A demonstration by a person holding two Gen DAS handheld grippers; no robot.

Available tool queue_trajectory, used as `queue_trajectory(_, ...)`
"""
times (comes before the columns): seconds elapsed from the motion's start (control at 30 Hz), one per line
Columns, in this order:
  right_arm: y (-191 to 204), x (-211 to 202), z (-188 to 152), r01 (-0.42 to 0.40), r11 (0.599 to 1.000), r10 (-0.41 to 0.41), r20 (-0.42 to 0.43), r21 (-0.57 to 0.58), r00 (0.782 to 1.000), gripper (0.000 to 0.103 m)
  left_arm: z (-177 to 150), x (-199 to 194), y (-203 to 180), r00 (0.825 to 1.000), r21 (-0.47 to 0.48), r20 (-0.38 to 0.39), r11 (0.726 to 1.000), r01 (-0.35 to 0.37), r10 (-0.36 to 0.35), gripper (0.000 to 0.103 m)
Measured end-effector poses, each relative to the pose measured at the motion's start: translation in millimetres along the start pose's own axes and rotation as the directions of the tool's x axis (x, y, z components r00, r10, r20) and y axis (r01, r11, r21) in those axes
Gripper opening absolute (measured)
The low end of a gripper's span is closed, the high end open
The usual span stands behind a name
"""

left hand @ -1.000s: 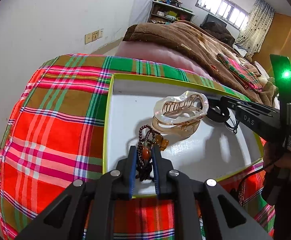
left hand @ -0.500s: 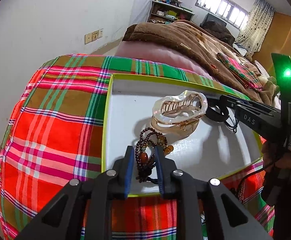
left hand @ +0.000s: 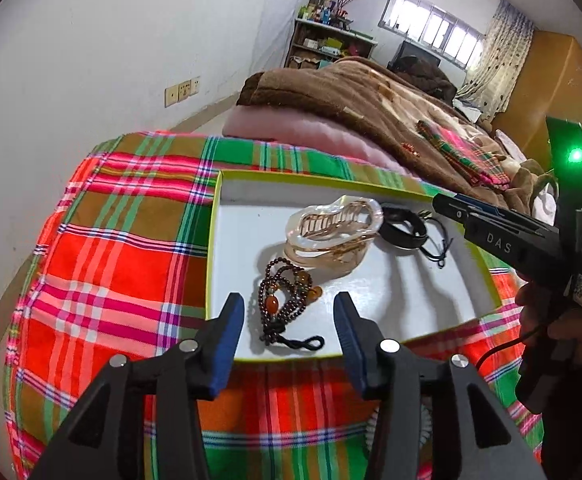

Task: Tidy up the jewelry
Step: 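Lower both items into the box and open both grippers, then move both grippers back toward the remaining coiled hair ties and earrings, then grasp the gold chain earring with right gripper while left grasps light blue coil hair tie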

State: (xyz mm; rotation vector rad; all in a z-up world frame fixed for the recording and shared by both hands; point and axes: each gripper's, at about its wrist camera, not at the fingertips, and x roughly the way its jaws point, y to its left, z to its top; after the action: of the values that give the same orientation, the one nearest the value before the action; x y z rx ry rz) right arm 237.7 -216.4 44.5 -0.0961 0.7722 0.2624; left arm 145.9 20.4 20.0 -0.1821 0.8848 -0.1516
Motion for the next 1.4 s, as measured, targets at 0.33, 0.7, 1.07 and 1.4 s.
queue_trajectory(0.33,-9.2,-60.6,-32.7,-0.054,0.997,0.051,0.069,0.054,0.996,0.031,-20.3,-37.2,-4.7,0.997,0.011,0.048,0.998,0.055,-0.056,0.054)
queue_trajectory(0.7,-4.6,-72.8,-103.9,-0.167,0.969,0.17,0.0,0.184,0.985,0.042,-55.6,-51.1,2.6,0.995,-0.004,0.042,0.996,0.094,-0.093,0.055)
queue_trajectory(1.07,19.1,-58.9,-125.3,-0.228,0.953,0.239,-0.033,0.198,0.971,0.042,-75.5,-53.1,11.1,0.994,-0.008,0.031,0.995,0.101,-0.101,0.055)
queue_trajectory(1.4,24.7,-52.1,-128.1,-0.239,0.953,0.251,-0.045,0.187,0.967,0.041,-82.1,-52.7,12.3,0.996,-0.011,0.017,0.996,0.091,-0.09,0.055)
